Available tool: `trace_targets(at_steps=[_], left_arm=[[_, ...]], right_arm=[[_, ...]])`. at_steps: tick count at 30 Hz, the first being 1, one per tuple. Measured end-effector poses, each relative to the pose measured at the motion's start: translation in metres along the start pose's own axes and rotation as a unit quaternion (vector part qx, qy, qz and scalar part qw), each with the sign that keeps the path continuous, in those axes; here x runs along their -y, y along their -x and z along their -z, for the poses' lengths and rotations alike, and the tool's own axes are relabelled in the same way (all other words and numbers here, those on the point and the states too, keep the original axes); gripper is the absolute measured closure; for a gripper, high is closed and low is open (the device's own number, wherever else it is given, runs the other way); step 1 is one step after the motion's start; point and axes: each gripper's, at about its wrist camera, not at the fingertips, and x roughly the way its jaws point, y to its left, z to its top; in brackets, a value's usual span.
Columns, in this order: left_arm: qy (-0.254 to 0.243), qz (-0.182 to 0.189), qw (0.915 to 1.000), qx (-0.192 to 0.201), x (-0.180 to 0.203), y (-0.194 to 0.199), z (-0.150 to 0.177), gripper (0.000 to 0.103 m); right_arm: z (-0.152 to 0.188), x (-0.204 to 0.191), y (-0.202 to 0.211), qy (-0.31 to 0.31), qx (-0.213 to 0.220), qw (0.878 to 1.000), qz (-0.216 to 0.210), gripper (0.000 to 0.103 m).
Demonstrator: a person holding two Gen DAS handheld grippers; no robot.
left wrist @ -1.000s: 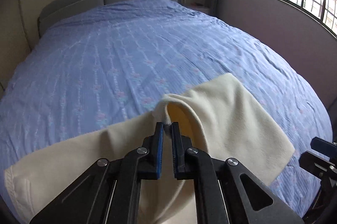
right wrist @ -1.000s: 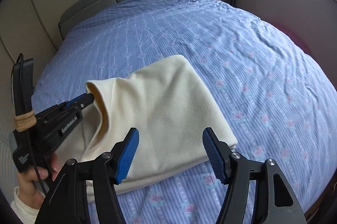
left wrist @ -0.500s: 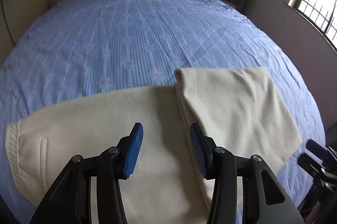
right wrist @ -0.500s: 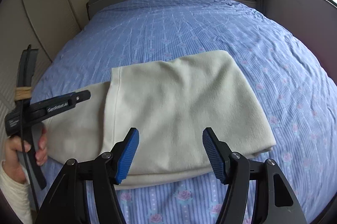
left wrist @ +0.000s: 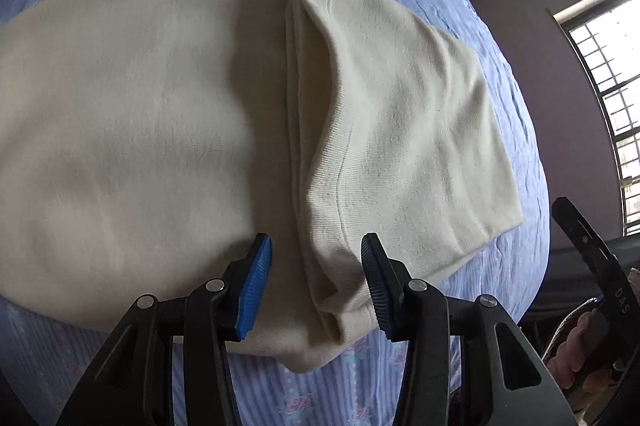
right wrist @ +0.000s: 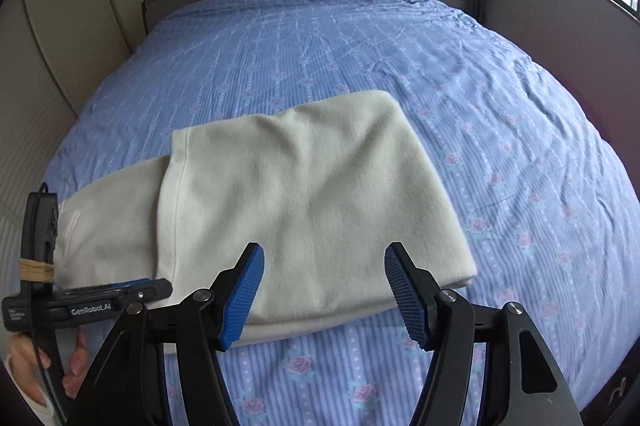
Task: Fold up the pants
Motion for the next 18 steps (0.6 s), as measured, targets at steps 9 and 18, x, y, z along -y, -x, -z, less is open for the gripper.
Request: trace_targets(at_steps=[9, 18], left_arm=[[-0.039, -0.023, 0.9981, 0.043, 0.034, 0.026, 0.007, 0.095], [0.008, -0.009, 0.9991, 0.040, 0.029, 0.040, 0.022, 0.098]], right_arm=[[-0.003, 0.042, 0.005, -0.072, -0.005, 0.997, -0.007, 0.039], [0.004, 0.068, 0.017, -0.016, 0.013, 0.999, 0.036, 0.039]])
